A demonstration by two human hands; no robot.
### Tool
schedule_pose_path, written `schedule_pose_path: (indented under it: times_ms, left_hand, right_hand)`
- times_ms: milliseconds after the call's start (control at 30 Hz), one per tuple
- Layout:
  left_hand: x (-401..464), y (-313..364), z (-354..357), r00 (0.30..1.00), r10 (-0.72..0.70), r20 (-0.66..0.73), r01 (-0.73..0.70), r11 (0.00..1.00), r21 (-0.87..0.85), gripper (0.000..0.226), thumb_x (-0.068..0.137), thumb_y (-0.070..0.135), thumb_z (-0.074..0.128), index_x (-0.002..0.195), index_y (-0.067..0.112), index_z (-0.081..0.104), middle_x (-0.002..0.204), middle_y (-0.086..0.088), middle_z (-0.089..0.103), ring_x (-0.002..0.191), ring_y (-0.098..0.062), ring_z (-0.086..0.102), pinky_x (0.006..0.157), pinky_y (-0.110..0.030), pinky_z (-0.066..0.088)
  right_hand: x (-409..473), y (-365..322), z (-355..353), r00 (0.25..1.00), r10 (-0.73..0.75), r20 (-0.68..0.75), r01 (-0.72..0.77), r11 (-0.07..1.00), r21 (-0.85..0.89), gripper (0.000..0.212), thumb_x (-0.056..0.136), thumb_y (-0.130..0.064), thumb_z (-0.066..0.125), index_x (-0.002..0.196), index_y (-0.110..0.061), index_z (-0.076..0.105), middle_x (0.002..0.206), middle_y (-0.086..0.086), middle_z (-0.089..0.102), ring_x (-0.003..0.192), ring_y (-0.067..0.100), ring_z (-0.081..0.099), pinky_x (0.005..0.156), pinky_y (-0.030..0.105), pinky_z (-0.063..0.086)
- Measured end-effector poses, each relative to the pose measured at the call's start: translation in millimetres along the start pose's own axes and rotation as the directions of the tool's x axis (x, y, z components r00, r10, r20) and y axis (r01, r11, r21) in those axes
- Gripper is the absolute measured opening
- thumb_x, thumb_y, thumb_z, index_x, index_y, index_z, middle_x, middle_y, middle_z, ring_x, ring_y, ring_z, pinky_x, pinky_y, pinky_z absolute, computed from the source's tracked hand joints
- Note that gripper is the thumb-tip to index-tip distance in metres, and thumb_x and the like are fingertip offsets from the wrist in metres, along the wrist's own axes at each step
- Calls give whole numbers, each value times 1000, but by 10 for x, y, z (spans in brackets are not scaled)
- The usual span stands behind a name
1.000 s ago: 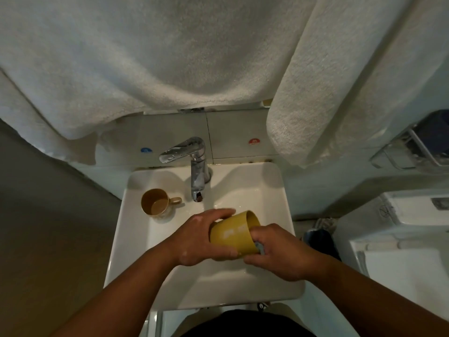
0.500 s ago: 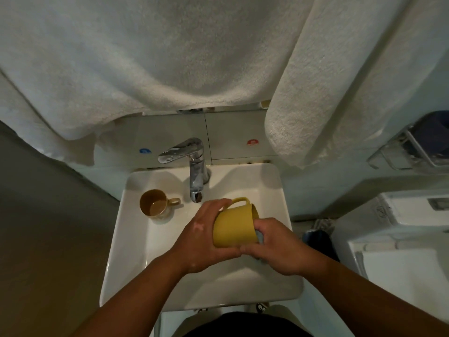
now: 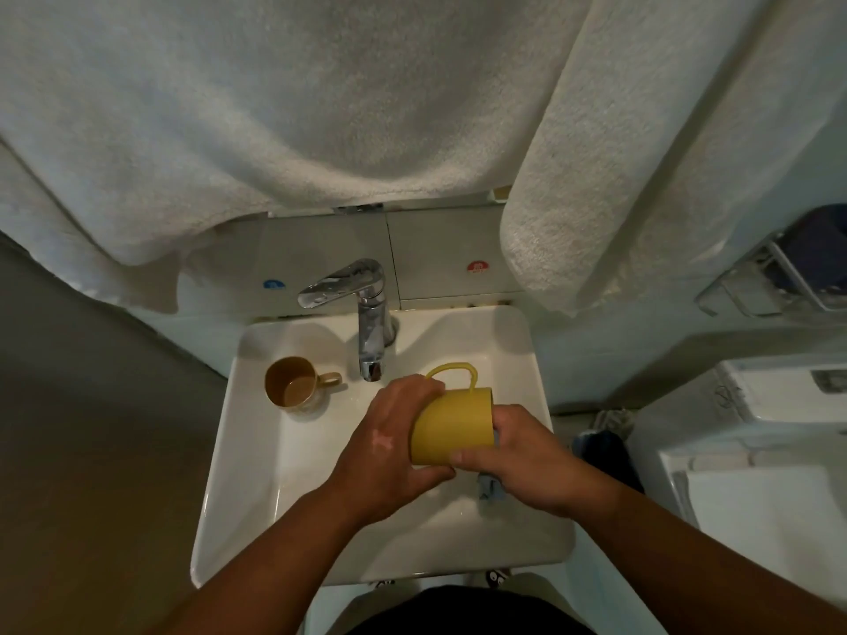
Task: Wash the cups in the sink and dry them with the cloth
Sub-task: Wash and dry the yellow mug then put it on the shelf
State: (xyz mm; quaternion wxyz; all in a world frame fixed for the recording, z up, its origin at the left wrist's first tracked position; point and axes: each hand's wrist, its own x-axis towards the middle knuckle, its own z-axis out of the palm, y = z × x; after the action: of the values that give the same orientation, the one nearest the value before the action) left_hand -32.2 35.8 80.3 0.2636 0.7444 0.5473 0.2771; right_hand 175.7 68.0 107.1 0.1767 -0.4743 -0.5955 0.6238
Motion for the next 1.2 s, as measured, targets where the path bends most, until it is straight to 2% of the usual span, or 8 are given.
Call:
schedule_pose_path:
  times_ms: [100,200,400,600,733,867,1067,1200]
  left_hand:
    - [13,-11,-84,987,-148,67,159,962,-223,107,60,56,90,139,58,17,141,23,41,125,5,47,96,-19,51]
    - [41,-87,-154,964,-222,147,256,925,-281,125,54,60,92,150,54,13,143,28,43,127,8,46,97,-22,52]
    - [55,-45,-149,993,-86,76,94,990,-109,87,56,58,91,132,46,48,127,25,53,114,6,52,92,-24,51]
    - [-48,-89,41,997,61,-51,-61,998,-1,86,66,50,89,137,36,42,138,12,48,127,-8,47,105,-20,38]
    - [-36,-87,-58,989,-60,132,74,992,-105,106,62,52,91,146,52,27,147,20,36,130,3,41,104,-17,41]
    - [24,-120,-256,909,-124,399,239,938,-251,108,67,35,90,149,57,23,146,27,34,128,-2,47,99,-35,55]
    - [154,-177,-414,828,-96,552,239,952,-193,103,71,28,84,146,62,23,146,17,38,126,-13,50,96,-39,57]
    - [190,-175,-416,820,-117,561,294,926,-236,88,73,48,82,144,58,31,144,16,43,124,-12,52,97,-36,56]
  right_hand:
    - [-41,47,-59,1000,-14,-14,12,991,-130,25,85,-22,80,100,-31,64,79,-20,69,73,-6,66,65,14,49]
    - [-53,83,-22,998,-61,-14,56,970,-238,57,79,-39,82,129,-36,54,119,-17,67,105,-1,63,90,25,54]
    - [-62,64,-33,996,6,84,10,983,-183,49,75,-11,79,118,-29,62,96,-7,70,74,3,67,66,23,56]
    - [-46,5,-124,992,39,119,-42,999,28,58,68,-19,81,124,-22,63,115,-3,72,105,15,69,91,31,56]
    - [-54,-20,-134,996,-12,84,26,985,-170,34,81,-15,77,111,-28,67,97,-19,73,92,1,68,81,22,56]
    - [-102,-1,-112,992,-91,86,113,948,-299,44,87,1,69,96,-41,60,78,-40,62,76,-11,62,65,7,44]
    - [-112,6,-44,989,-110,99,136,941,-309,31,86,-14,72,106,-37,66,97,-14,71,89,4,67,78,18,53]
    - [-121,48,-51,990,-98,103,126,938,-324,15,86,-14,71,98,-23,71,89,-4,72,78,12,68,73,36,58]
